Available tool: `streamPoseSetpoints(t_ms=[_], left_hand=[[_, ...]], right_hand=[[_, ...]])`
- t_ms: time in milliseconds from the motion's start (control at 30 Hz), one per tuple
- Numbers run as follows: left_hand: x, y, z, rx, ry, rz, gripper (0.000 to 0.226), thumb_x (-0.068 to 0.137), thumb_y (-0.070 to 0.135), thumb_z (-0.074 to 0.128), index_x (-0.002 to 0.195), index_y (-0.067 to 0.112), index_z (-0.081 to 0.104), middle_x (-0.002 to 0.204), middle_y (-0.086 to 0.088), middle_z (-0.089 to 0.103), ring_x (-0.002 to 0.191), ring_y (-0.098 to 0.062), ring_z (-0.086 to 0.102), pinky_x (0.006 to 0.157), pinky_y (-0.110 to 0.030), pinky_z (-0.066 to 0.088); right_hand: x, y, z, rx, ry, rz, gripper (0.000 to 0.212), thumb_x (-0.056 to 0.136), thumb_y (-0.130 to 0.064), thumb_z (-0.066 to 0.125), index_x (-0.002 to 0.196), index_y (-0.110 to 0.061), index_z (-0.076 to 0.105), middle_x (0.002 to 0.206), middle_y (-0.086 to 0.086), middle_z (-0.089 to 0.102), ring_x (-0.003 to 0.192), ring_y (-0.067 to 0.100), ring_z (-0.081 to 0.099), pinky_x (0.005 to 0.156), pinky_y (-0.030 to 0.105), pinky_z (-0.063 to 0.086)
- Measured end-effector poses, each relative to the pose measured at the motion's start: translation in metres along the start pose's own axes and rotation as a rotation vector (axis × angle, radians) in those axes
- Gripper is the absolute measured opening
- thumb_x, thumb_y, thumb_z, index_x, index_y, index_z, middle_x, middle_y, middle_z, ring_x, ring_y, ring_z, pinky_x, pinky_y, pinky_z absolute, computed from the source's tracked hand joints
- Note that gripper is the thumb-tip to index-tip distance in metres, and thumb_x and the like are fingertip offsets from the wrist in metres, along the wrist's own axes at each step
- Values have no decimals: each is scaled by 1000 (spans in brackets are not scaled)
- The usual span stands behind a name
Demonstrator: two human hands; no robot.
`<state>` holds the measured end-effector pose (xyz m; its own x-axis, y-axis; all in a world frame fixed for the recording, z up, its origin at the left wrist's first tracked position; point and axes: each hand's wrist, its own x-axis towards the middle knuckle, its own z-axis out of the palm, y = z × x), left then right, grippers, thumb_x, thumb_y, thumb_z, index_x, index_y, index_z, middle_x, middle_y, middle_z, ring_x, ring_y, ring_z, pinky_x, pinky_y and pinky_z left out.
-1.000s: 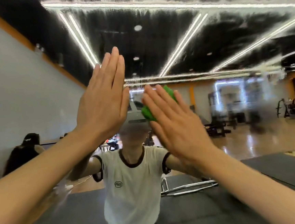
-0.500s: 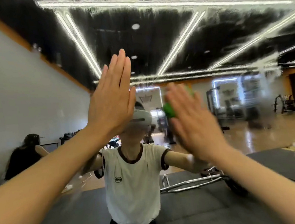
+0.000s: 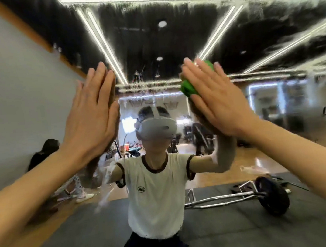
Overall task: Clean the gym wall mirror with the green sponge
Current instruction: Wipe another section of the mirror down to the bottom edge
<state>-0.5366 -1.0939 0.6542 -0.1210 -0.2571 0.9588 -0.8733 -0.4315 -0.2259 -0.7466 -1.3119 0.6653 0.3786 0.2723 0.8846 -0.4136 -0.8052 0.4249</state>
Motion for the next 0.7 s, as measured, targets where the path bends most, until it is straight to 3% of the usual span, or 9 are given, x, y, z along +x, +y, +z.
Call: streamPoseSetpoints(t_ms=[100,200,267,367,400,467,533,633,700], left_hand=[[-1,-1,1,-10,10,11,64,105,35,25,161,7,15,170,-10,7,156,-25,3,123,-23,-12],[0,-2,1,-25,7,8,66,104,38,23,162,8,14,170,-9,6,156,-24,2,123,-24,-11],[-1,-2,0,-30,-8,11,67,104,40,22,162,9,13,170,-8,4,157,-22,-1,122,-24,-12],[0,-2,-1,-47,-19,13,67,104,40,23,162,10,12,171,-6,2,156,-18,-5,121,-22,-13],[0,-2,-2,-51,-21,15,66,104,39,24,162,10,11,171,-5,2,155,-16,-6,120,-21,-14],[1,-4,-2,-52,-20,31,65,105,38,25,162,10,12,171,-4,1,155,-14,-7,121,-20,-15],[0,-6,-2,-55,-16,46,64,106,39,24,162,10,12,171,-4,1,156,-16,-6,121,-21,-15],[-1,-6,0,-59,-10,51,64,106,38,24,162,11,10,171,-4,1,156,-18,-6,121,-21,-16],[-1,-7,0,-55,-5,48,64,106,38,24,163,12,8,171,-3,-2,156,-17,-8,121,-21,-17]], right_hand=[[-35,67,-13,-31,133,486,60,104,-29,25,157,-2,24,165,19,19,153,35,14,125,53,7],[-14,44,-8,-56,247,836,62,102,-23,28,156,4,19,165,22,15,153,38,12,124,51,2],[24,-9,1,5,276,689,59,101,-18,35,155,3,24,163,22,23,151,36,18,123,45,0],[71,-88,25,-13,190,172,55,103,-26,28,154,-4,35,161,15,32,151,31,25,123,43,5],[78,-98,27,-40,140,32,57,104,-31,23,154,-5,35,162,14,32,152,29,25,123,44,6],[74,-76,19,-32,88,-59,55,106,-31,24,154,-6,34,162,14,30,152,28,23,123,44,7],[53,-28,7,-4,95,72,54,106,-28,28,156,-7,31,164,13,27,153,28,19,124,42,2],[20,43,-12,-75,206,512,57,106,-28,22,157,-4,26,166,14,20,154,31,14,126,49,3],[29,49,-15,-88,239,808,57,106,-25,22,158,-2,21,167,15,15,154,32,10,125,51,2]])
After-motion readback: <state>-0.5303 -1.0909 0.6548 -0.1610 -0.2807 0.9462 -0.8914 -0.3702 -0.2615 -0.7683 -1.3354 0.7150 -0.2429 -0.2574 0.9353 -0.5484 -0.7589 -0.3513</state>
